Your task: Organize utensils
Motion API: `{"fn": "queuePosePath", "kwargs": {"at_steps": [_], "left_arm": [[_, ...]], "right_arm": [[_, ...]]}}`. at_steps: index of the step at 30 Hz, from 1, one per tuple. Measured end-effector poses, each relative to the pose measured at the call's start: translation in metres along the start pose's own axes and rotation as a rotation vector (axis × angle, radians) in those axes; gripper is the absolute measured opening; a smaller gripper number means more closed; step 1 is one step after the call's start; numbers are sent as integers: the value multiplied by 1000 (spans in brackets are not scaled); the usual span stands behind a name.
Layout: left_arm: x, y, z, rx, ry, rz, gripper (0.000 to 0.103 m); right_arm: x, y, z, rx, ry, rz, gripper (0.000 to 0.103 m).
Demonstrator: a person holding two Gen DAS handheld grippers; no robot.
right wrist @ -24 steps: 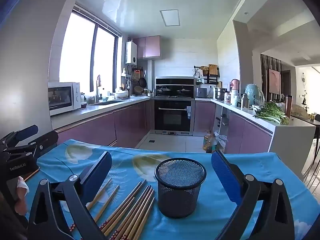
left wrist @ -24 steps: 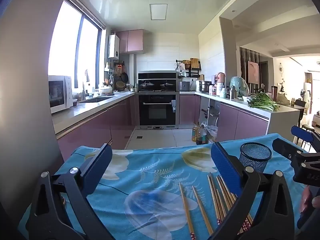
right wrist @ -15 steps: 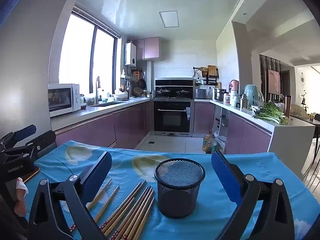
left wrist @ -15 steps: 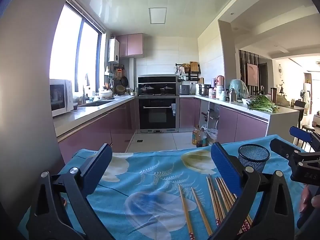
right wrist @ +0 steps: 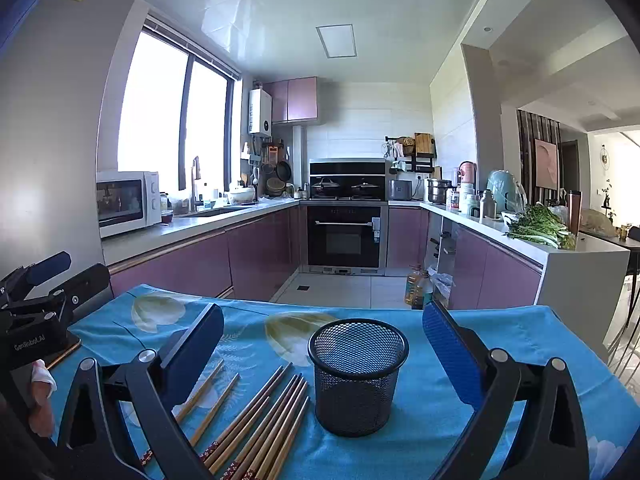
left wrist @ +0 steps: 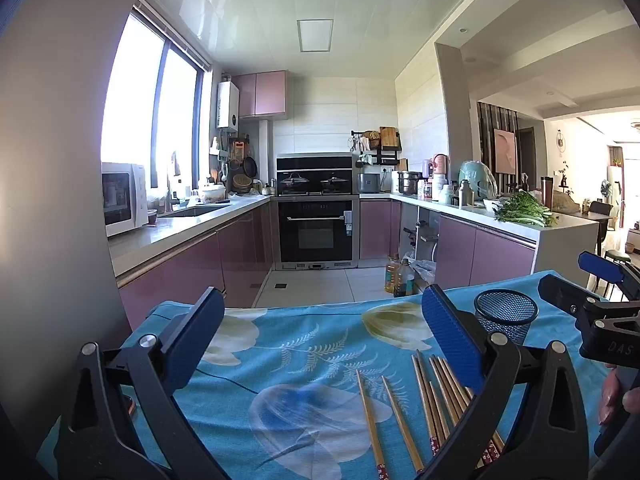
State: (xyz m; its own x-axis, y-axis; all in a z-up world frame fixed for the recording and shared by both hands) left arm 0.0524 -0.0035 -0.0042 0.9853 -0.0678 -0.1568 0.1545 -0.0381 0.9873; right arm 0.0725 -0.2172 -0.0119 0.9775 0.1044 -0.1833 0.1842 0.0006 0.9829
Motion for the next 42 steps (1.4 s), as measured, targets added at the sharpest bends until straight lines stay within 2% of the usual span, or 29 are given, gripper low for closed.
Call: {"fn": "queuePosePath", "kwargs": {"at_steps": [42], "left_arm": [[-2,0,1,-1,2,11,97]], "right_arm": [[0,0,-2,7,3,1,96]]}}
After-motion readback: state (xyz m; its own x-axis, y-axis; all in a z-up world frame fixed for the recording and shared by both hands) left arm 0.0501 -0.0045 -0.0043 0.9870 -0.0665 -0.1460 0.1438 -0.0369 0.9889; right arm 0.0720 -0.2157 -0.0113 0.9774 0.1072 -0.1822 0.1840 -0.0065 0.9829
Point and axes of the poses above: each gripper's, at about its wrist camera, not at the fingertips, and x roughly the way its jaws point, z to its right, y to its top, the point moved 7 cm from there along x, roughly the way its jaws point, and after that the axes turned 4 degrees about -y, right-handed, at the moved point
